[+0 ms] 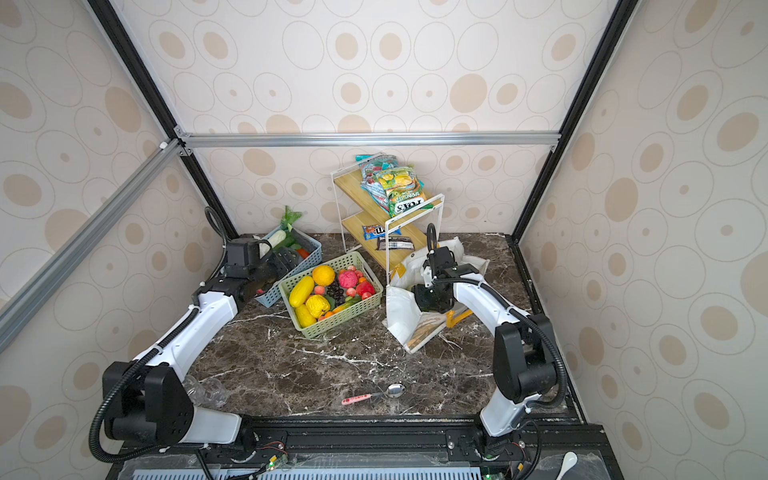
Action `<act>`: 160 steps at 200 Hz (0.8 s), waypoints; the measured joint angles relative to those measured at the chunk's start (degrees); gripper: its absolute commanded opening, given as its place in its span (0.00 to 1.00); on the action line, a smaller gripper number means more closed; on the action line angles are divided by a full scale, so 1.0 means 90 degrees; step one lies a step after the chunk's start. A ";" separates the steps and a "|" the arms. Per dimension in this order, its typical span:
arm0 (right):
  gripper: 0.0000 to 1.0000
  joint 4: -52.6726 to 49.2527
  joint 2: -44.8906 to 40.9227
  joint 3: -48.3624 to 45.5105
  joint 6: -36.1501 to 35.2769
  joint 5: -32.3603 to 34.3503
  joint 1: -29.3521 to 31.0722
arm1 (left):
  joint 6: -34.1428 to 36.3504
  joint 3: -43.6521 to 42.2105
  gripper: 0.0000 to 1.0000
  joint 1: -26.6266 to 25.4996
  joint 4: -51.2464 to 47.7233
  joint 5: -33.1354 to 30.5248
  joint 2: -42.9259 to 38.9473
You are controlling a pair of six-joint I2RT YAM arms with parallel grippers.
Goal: Place the food into the grocery bag and tie it
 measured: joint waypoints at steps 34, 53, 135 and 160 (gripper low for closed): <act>0.81 0.0102 0.0194 0.0058 0.0090 -0.0053 -0.0027 | -0.0002 0.0000 0.89 0.0000 0.0029 0.0083 0.0005; 0.85 0.0100 0.0294 0.0073 0.0112 -0.0056 -0.0029 | 0.0000 0.0000 0.89 0.0000 0.0036 0.0095 0.0019; 0.93 -0.0083 -0.0080 0.0155 0.0311 0.0510 -0.0029 | 0.0240 0.0070 0.89 0.0000 -0.0032 -0.0049 0.0087; 0.94 -0.0291 -0.0362 0.0347 0.0321 0.0767 -0.0029 | 0.0352 0.0131 0.89 0.0000 -0.0078 -0.0216 0.0107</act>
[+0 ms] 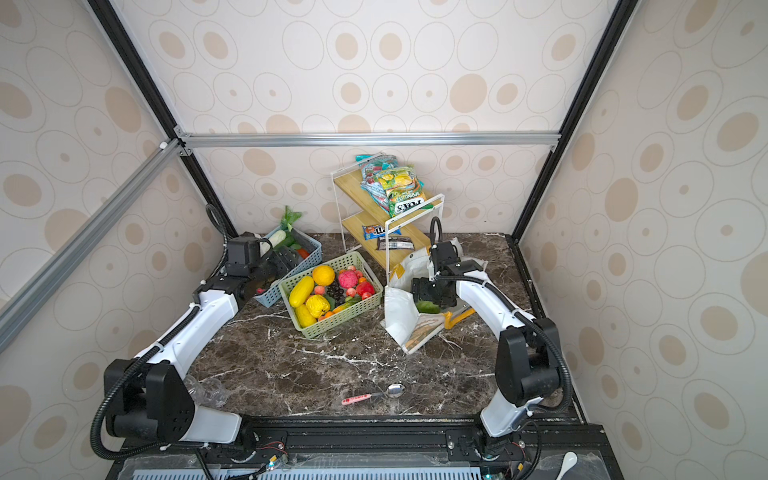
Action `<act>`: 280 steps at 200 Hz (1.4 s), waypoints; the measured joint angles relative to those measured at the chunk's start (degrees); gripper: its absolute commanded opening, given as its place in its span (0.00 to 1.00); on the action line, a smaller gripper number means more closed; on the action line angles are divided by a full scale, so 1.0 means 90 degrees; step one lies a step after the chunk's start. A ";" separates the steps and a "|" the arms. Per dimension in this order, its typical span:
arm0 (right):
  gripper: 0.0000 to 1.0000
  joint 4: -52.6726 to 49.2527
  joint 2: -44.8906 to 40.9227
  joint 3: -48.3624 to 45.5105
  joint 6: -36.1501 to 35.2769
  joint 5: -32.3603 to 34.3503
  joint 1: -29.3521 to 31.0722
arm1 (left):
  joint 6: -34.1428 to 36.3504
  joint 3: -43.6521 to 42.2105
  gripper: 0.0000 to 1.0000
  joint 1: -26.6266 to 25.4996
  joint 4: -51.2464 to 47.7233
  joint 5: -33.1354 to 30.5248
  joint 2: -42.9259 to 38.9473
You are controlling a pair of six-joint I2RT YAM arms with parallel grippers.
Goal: Place the food into the grocery bag and tie it
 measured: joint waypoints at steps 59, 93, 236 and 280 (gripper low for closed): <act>0.94 -0.0199 -0.0614 0.0308 -0.0002 0.0357 0.0000 | 0.0357 0.0277 0.89 0.0000 -0.0379 -0.0512 0.0272; 0.94 -0.0304 -0.0765 0.0381 -0.0005 0.0427 0.0000 | 0.0478 0.0321 0.89 0.0000 -0.0449 -0.0663 0.0376; 0.92 -0.0070 -0.1982 0.0090 0.0124 0.0418 0.0000 | 0.1112 0.1467 0.82 0.0457 -0.0950 -0.2040 0.1732; 0.92 0.0041 -0.1889 0.0090 0.0146 0.0359 0.0034 | 0.1175 0.2246 0.82 0.0634 -0.1001 -0.2072 0.2509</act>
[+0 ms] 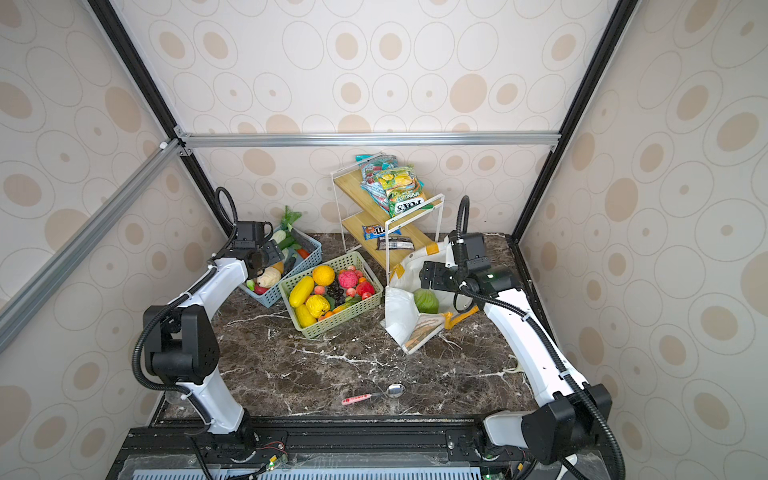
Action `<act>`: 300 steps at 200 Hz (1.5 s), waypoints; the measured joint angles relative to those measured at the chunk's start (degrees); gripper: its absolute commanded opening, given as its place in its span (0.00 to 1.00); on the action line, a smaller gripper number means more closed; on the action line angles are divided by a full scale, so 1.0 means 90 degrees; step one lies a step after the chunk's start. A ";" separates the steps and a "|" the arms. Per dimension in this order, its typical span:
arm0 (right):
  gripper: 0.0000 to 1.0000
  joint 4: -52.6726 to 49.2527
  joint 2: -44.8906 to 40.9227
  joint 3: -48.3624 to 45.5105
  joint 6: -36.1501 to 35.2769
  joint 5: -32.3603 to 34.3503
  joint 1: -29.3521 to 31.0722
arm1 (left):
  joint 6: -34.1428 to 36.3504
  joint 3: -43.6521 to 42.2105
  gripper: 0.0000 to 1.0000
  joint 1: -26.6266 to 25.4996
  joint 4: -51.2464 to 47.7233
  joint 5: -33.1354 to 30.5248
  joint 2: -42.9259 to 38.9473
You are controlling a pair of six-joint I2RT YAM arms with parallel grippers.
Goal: Place the food into the grocery bag and tie it
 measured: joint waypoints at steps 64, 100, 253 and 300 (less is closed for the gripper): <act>0.92 0.0000 0.0163 0.0002 0.0022 -0.0027 0.0136 | 0.0192 0.1256 0.82 0.0146 -0.0313 -0.0117 0.1151; 0.92 0.0015 0.0214 0.0015 0.0063 -0.0027 0.0202 | 0.0270 0.1671 0.82 0.0226 -0.0498 -0.0114 0.1647; 0.92 0.0146 0.0636 0.0097 0.0148 0.0163 0.0797 | 0.0483 0.2370 0.68 0.0299 -0.0568 0.0384 0.2594; 0.92 0.0168 0.0690 0.0158 0.0168 0.0231 0.0865 | 0.0510 0.2399 0.65 0.0308 -0.0571 0.0452 0.2594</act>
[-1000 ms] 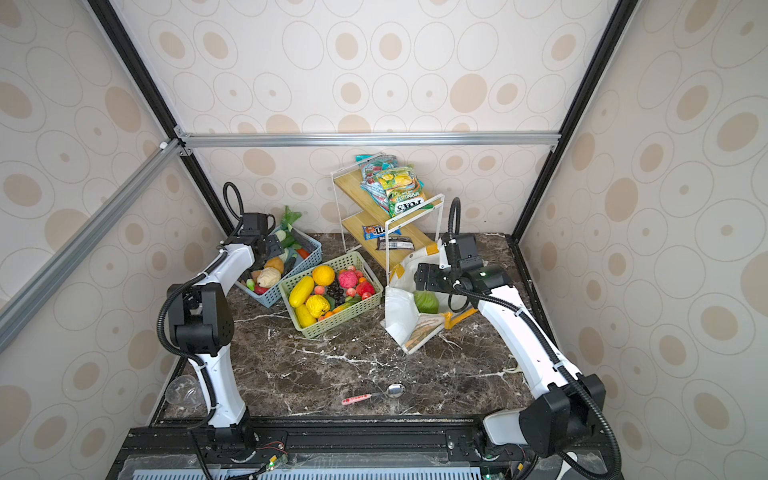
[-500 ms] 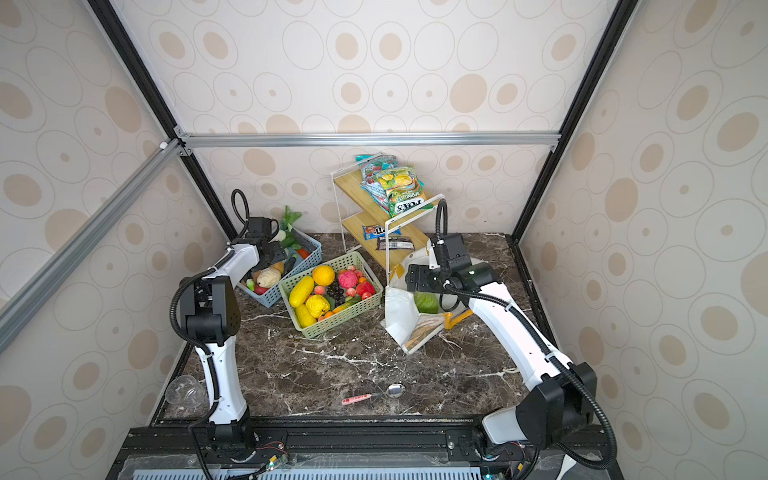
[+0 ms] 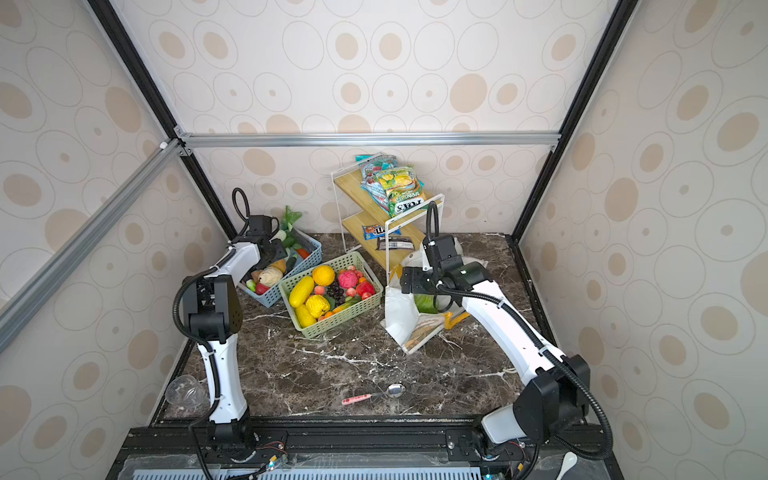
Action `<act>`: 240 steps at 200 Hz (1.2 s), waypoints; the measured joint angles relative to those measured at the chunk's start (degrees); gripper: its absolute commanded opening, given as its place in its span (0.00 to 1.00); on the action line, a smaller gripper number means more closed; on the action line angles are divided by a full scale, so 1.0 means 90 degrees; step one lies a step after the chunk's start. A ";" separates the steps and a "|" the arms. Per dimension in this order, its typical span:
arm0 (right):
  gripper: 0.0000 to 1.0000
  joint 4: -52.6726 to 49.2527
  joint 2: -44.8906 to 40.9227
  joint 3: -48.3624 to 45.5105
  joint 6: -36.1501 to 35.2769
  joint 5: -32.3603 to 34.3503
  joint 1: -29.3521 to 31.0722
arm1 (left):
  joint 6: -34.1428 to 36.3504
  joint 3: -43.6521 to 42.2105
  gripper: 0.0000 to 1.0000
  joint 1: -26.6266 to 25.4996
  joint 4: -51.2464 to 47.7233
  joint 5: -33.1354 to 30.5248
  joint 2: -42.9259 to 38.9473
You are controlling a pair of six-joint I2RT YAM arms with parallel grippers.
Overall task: Place the food into the grocery bag and tie it
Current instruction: 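Reach into the blue basket and grasp the orange mango with the left gripper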
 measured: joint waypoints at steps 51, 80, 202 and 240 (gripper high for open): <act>0.92 0.0083 0.0002 0.0002 0.0002 0.0007 0.0044 | 0.0083 0.0000 0.64 0.0000 0.0000 -0.0029 -0.0002; 0.91 0.0100 0.0002 0.0002 0.0002 0.0007 0.0073 | 0.0104 0.0029 0.64 0.0000 -0.0010 -0.0034 -0.0032; 0.91 0.0119 0.0002 0.0002 0.0002 0.0022 0.0107 | 0.0359 0.0221 0.89 0.0010 -0.0262 -0.0070 -0.0359; 0.91 0.0126 0.0002 0.0002 0.0027 0.0022 0.0117 | 0.0449 0.0228 0.87 0.0010 -0.0389 0.0041 -0.0243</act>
